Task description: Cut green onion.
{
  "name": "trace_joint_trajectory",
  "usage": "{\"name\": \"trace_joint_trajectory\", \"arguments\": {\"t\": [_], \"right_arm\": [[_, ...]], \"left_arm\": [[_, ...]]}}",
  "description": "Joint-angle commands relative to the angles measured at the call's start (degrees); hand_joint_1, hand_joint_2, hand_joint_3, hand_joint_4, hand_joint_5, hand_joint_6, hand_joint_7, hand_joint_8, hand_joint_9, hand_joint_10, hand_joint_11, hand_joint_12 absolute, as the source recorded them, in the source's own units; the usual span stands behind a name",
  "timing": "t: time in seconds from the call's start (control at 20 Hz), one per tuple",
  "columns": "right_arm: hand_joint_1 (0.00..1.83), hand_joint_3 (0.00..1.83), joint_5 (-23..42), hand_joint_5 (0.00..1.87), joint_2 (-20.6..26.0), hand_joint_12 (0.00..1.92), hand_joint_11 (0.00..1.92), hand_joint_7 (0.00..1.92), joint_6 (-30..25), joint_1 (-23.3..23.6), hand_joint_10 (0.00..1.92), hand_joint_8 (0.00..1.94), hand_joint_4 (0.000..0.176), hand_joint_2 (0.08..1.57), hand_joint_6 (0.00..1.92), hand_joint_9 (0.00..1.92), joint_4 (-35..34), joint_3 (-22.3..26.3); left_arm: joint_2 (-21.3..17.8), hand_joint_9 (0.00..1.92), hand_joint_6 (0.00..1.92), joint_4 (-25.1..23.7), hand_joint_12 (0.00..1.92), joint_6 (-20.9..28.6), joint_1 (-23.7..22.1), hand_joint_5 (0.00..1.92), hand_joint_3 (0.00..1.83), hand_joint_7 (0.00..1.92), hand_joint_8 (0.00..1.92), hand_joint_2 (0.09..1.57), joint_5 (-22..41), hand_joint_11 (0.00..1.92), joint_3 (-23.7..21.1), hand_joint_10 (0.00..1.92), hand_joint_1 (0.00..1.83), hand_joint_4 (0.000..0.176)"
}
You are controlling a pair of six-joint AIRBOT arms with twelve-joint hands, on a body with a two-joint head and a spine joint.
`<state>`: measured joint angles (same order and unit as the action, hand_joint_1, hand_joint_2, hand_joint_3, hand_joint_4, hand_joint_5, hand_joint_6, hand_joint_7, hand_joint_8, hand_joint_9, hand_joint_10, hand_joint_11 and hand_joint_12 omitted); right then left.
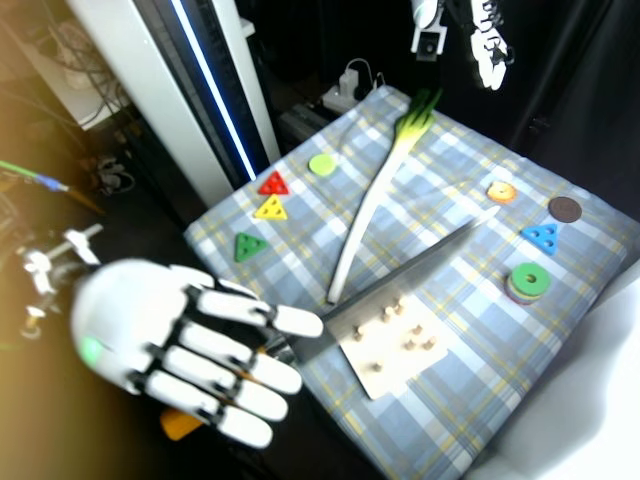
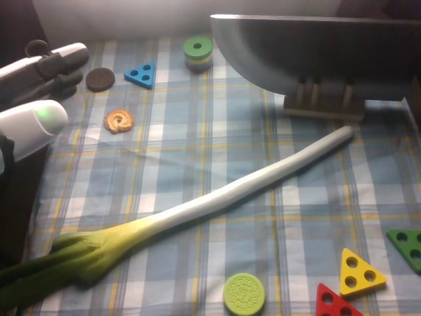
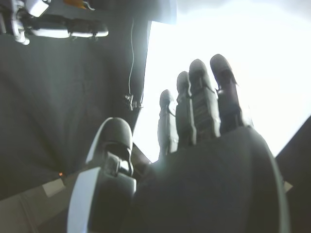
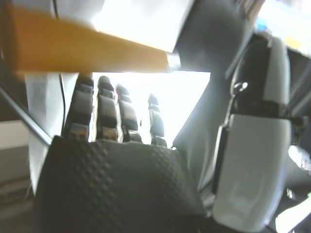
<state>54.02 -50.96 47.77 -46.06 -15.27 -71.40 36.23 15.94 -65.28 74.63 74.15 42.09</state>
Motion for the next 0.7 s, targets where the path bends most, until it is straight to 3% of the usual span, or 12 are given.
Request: {"name": "trace_joint_trajectory", "arguments": {"t": [0.0,0.05,0.15,0.2,0.25,0.35,0.4,0.45,0.5,0.55,0.6,0.65], "right_arm": [[1.0,0.0,3.57,0.0,-0.34,0.0,0.0,0.0,0.28,1.06,0.0,0.0,0.176,0.82,0.0,0.0,-0.6,-0.97],[1.05,0.0,2.76,0.0,-0.92,0.0,0.0,0.0,0.28,1.62,0.0,0.0,0.176,0.83,0.0,0.0,-0.6,-1.62],[1.0,0.0,0.96,0.0,-1.63,0.0,0.0,0.01,0.33,2.62,0.0,0.0,0.176,0.82,0.0,0.0,-0.61,-2.81],[1.01,0.01,0.18,0.01,-1.85,0.0,0.0,0.05,0.62,3.03,0.01,0.02,0.143,0.84,0.0,0.01,-0.61,-3.15],[1.01,0.0,-0.28,0.05,-1.97,0.01,0.01,0.09,1.21,3.36,0.01,0.01,0.136,0.86,0.01,0.05,-0.61,-3.31],[0.97,0.0,-1.88,0.29,-2.41,0.12,0.15,0.33,3.39,4.84,0.02,0.01,0.084,0.9,0.01,0.3,-0.65,-3.69],[0.96,0.0,-2.58,0.32,-2.6,0.41,0.05,0.37,4.02,5.37,0.0,0.0,0.081,0.9,0.0,0.34,-0.64,-3.89],[0.97,0.0,-3.03,0.57,-2.77,0.88,0.17,0.63,4.38,5.69,0.06,0.02,0.019,0.93,0.02,0.63,-0.63,-4.05],[1.0,0.0,-3.11,0.68,-2.97,1.08,0.29,0.76,4.45,5.88,0.09,0.02,0.0,0.95,0.02,0.78,-0.64,-4.25],[1.02,0.0,-3.11,0.79,-3.1,1.24,0.52,0.89,4.45,6.04,0.17,0.04,0.0,0.98,0.02,0.94,-0.64,-4.34],[1.02,0.0,-3.11,0.81,-3.16,1.27,0.57,0.92,4.45,6.25,0.19,0.04,0.0,0.99,0.02,0.98,-0.64,-4.43],[1.03,0.0,-3.11,0.88,-3.16,1.36,0.76,1.02,4.45,6.35,0.45,0.04,0.0,0.99,0.01,1.02,-0.65,-4.45]], "left_arm": [[0.45,0.33,0.0,0.03,0.57,0.7,-0.48,0.27,0.0,0.31,0.0,1.38,7.28,0.0,0.16,0.0,0.16,0.128],[0.56,0.35,0.0,0.03,0.62,0.73,-0.48,0.29,0.0,0.34,0.01,1.37,7.29,0.0,0.19,0.01,0.18,0.127],[0.62,0.35,0.0,0.1,0.65,0.75,-0.48,0.26,0.0,0.33,0.0,1.37,7.38,0.0,0.34,0.0,0.18,0.145],[0.61,0.35,0.0,0.18,0.7,0.82,-0.48,0.24,0.0,0.31,0.0,1.38,7.47,0.0,0.41,0.0,0.16,0.139],[0.61,0.35,0.0,0.22,0.7,0.93,-0.48,0.24,0.0,0.3,0.0,1.39,7.5,0.0,0.43,0.0,0.19,0.127],[0.75,0.35,0.0,0.25,0.64,1.14,-0.47,0.26,0.0,0.32,0.0,1.37,7.51,0.0,0.39,0.0,0.28,0.129],[0.85,0.35,0.0,0.26,0.64,1.21,-0.47,0.27,0.0,0.32,0.0,1.37,7.46,0.0,0.42,0.0,0.3,0.13],[1.01,0.35,0.01,0.28,0.67,1.25,-0.47,0.29,0.0,0.33,0.0,1.37,7.39,0.0,0.49,0.0,0.28,0.123],[1.19,0.33,0.0,0.32,0.65,1.37,-0.48,0.28,0.0,0.32,0.0,1.37,7.39,0.0,0.59,0.0,0.27,0.128],[1.22,0.35,0.0,0.34,0.69,1.48,-0.48,0.29,0.0,0.33,0.0,1.37,7.41,0.0,0.62,0.0,0.28,0.128],[1.21,0.35,0.0,0.34,0.7,1.58,-0.48,0.29,0.0,0.34,0.0,1.37,7.43,0.0,0.63,0.01,0.28,0.128],[1.21,0.33,0.0,0.34,0.69,1.65,-0.48,0.28,0.0,0.32,0.0,1.37,7.43,0.0,0.65,0.0,0.24,0.132]]}}
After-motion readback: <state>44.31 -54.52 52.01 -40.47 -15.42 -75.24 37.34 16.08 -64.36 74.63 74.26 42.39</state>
